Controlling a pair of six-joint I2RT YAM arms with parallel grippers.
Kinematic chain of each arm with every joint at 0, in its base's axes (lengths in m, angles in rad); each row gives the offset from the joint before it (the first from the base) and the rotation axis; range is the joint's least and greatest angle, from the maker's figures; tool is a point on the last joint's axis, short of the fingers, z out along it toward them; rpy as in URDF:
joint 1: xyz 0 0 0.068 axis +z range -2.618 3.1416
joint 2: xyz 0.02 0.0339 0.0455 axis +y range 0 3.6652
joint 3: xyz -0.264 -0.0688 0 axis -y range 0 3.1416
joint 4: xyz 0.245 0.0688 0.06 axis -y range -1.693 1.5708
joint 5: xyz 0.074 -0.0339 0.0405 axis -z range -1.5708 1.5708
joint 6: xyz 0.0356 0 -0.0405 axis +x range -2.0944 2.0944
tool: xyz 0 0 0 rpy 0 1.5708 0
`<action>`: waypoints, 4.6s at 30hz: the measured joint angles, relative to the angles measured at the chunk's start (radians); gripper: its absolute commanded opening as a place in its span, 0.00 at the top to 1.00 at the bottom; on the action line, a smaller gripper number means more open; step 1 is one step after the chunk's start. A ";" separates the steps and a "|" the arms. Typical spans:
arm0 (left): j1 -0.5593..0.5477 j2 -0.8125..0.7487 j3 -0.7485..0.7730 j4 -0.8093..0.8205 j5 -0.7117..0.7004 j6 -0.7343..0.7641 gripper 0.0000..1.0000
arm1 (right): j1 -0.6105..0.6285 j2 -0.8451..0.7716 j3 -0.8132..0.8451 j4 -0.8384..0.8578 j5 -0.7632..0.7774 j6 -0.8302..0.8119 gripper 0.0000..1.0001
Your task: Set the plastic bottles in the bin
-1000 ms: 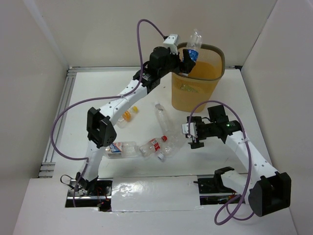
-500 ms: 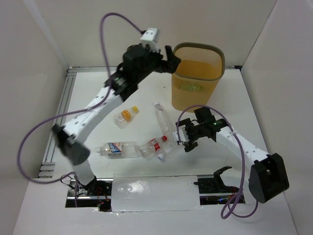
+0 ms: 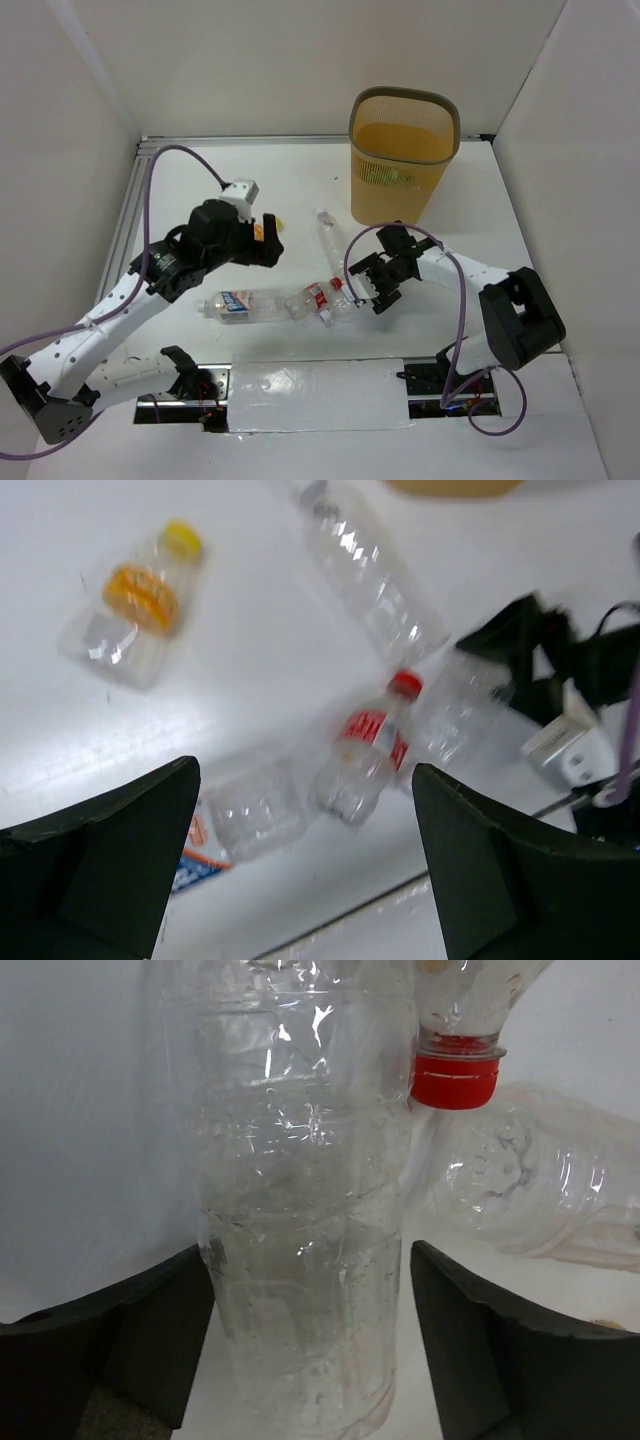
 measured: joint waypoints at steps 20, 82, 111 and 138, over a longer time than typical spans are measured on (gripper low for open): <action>-0.056 0.024 -0.172 0.097 0.250 0.053 0.00 | -0.106 -0.317 0.430 -0.341 -0.203 0.143 0.68; -0.327 0.467 0.351 0.223 0.124 0.271 0.76 | -0.713 -0.280 0.574 -0.098 -0.472 1.097 0.92; -0.019 1.247 1.231 0.778 0.120 0.023 0.00 | -0.510 -0.505 0.119 -0.039 -0.316 1.081 0.00; -0.102 -0.174 -0.134 -0.012 -0.449 -0.043 0.00 | 0.181 0.150 0.252 0.407 0.473 1.731 0.00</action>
